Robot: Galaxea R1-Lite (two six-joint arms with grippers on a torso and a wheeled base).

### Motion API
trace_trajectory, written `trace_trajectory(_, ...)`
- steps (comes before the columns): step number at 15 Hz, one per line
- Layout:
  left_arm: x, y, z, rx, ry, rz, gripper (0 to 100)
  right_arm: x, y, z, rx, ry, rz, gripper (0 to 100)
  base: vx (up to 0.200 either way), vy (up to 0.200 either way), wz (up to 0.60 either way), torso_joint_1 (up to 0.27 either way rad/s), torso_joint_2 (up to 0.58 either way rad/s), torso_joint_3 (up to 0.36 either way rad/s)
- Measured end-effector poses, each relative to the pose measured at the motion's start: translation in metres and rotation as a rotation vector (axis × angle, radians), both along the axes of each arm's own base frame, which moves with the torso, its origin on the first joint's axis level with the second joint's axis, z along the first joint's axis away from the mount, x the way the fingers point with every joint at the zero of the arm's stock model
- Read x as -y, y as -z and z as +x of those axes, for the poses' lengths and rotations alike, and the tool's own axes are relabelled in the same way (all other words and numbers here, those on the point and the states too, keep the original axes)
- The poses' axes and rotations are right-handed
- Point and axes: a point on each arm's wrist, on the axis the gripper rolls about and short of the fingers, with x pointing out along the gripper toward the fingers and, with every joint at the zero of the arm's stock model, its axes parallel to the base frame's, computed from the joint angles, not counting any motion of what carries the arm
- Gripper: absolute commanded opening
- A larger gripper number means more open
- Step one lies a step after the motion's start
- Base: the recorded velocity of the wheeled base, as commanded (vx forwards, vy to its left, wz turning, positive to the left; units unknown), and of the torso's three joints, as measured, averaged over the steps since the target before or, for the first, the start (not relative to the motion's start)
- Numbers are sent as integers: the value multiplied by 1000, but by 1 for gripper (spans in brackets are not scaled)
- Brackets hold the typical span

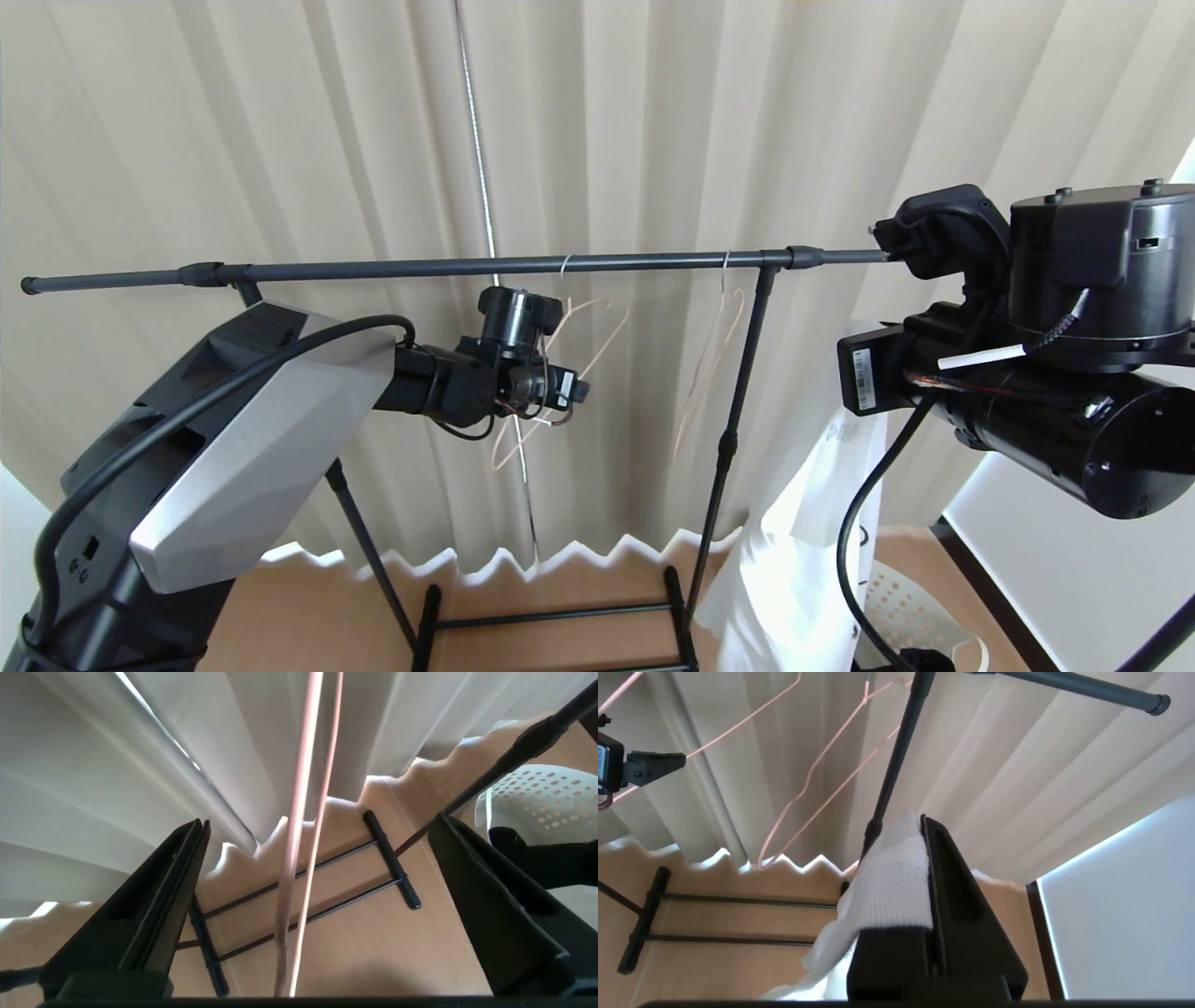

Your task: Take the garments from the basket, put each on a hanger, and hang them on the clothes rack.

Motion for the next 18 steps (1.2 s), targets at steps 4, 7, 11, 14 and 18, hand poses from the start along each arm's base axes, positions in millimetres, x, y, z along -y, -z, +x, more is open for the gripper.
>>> trace_trajectory(4,-3,4,2,-10,-9,4,100,0,1,0,-2,0,-1,0,0,0,0,0,0,0)
trace_trajectory(7,-4,7,1,-18,-10,7,0,0,1,0,-2,0,-1,0,0,0,0,0,0,0)
trace_trajectory(11,-4,6,1,-18,-13,4,0,0,0,0,-1,0,-1,0,0,0,0,0,0,0)
trace_trajectory(14,-4,4,1,-16,-27,-14,0,0,0,0,1,0,1,0,0,0,0,0,0,0)
trace_trajectory(18,-5,-5,-4,-13,-36,-43,0,0,0,0,1,0,1,0,0,0,0,0,0,0)
